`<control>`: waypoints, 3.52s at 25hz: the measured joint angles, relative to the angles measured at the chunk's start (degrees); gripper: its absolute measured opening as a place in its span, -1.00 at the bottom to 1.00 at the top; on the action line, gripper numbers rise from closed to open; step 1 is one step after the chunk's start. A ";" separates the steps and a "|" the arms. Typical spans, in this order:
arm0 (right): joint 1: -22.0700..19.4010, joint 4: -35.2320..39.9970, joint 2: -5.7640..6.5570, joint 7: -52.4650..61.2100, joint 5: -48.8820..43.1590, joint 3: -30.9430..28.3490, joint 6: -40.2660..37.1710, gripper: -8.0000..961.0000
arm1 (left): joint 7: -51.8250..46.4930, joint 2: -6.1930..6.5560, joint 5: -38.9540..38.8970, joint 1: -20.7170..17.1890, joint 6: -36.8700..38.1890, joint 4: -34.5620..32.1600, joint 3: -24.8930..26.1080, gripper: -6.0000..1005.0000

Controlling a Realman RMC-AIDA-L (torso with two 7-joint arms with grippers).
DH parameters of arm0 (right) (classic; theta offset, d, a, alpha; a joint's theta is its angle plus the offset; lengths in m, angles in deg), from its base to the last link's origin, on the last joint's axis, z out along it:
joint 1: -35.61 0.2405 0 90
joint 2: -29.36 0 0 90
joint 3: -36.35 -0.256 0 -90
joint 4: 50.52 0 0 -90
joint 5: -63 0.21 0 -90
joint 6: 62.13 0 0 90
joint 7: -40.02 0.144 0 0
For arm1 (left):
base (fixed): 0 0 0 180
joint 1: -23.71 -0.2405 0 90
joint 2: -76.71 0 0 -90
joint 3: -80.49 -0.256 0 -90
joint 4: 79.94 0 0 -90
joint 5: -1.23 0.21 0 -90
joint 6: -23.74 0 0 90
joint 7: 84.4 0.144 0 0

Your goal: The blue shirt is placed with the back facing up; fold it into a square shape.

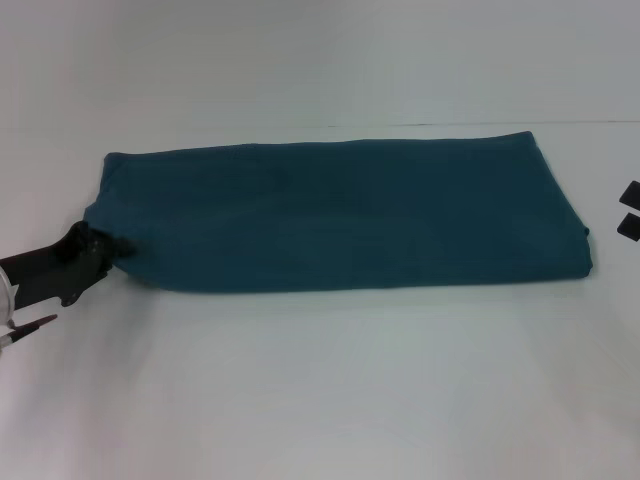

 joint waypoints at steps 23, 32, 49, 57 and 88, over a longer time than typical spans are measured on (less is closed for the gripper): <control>-1.14 -2.03 -0.33 -0.57 -0.20 -0.11 2.30 0.46 | 4.96 1.12 3.82 -8.14 -0.73 -9.72 6.22 -0.90; -1.21 -2.03 -0.33 -0.79 -0.20 0.36 2.32 0.46 | 9.24 1.18 -3.44 -6.73 10.89 -14.08 6.56 -0.90; -0.50 -2.03 -0.82 -1.58 -1.65 0.49 2.31 0.44 | 6.74 -1.48 -8.31 7.42 20.93 -14.50 -2.71 -0.90; -0.23 -2.03 -1.10 -1.65 -1.70 0.49 2.40 0.41 | 8.84 -5.68 -10.95 11.93 13.04 -10.79 -14.37 -0.87; 8.10 -0.21 2.15 -1.46 -18.19 2.66 3.36 0.30 | 7.40 -0.27 -17.31 1.04 20.22 -7.38 -13.33 0.38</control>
